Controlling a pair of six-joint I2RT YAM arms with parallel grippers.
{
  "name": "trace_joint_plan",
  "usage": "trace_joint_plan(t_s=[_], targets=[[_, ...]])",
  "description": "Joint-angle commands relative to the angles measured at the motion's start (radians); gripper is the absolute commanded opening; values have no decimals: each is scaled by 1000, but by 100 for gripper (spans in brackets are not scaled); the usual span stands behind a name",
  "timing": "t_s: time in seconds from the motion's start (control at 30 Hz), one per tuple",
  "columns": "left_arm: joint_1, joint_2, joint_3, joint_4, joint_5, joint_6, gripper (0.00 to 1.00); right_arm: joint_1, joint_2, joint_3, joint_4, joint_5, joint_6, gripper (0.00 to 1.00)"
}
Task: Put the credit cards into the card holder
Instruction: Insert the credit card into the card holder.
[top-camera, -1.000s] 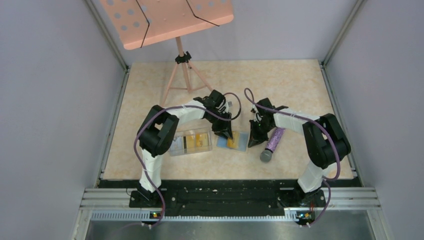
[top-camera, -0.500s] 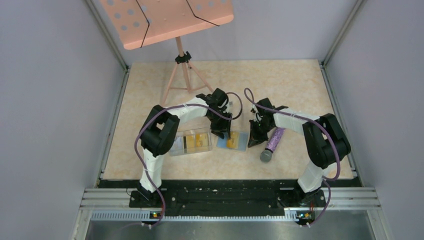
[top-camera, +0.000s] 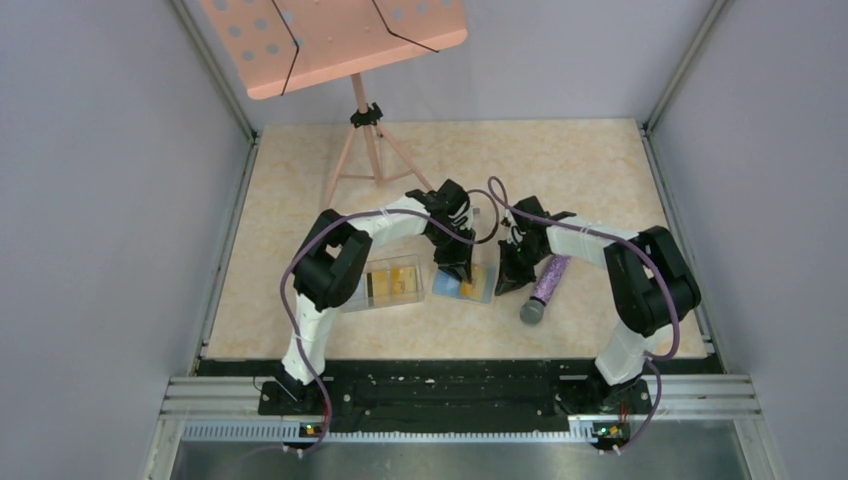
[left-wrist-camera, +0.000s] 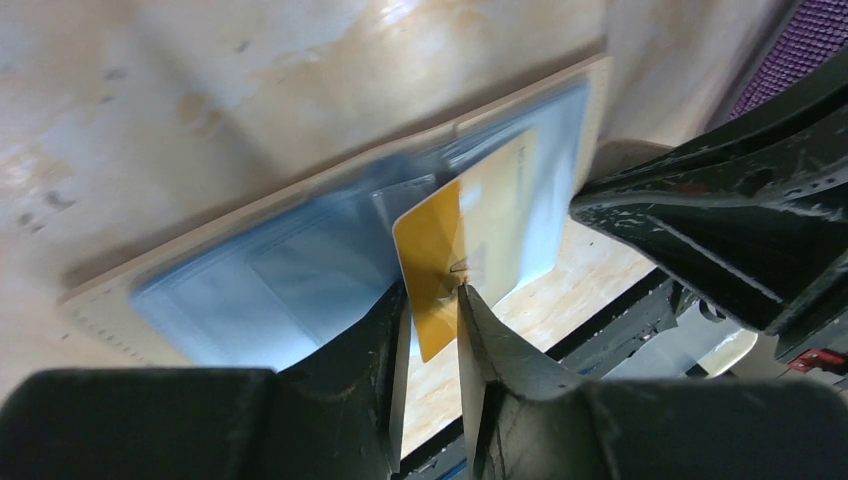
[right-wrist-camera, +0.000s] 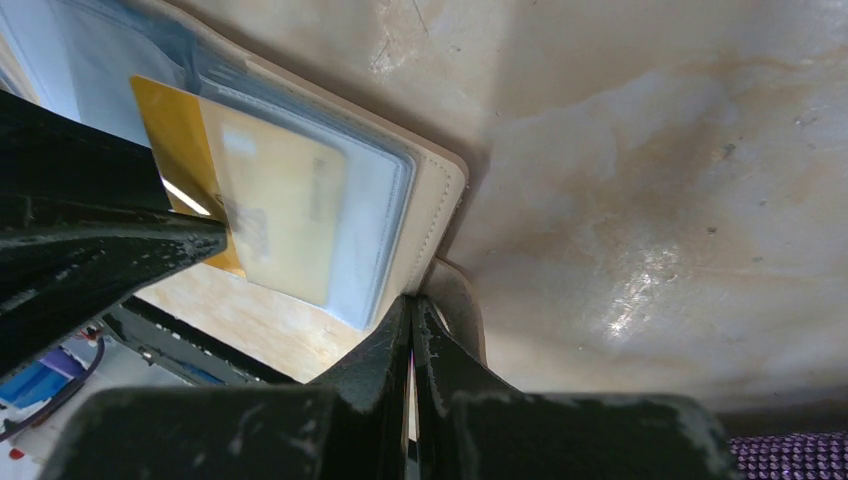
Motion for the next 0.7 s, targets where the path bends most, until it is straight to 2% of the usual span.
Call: trace_joint_plan(t_s=[0.0, 0.23, 0.3, 0.43, 0.67], targets=[[-27, 26, 60, 14, 54, -7, 27, 3, 16, 16, 27, -10, -10, 0], [-59, 55, 118, 11, 94, -21, 26, 3, 8, 19, 25, -8, -10, 0], [-65, 51, 127, -10, 90, -6, 33, 2, 6, 20, 23, -8, -9, 0], [-65, 25, 141, -80, -7, 35, 44, 3, -5, 21, 16, -1, -12, 0], [-57, -47, 132, -143, -142, 63, 54, 3, -31, 44, 3, -6, -23, 0]])
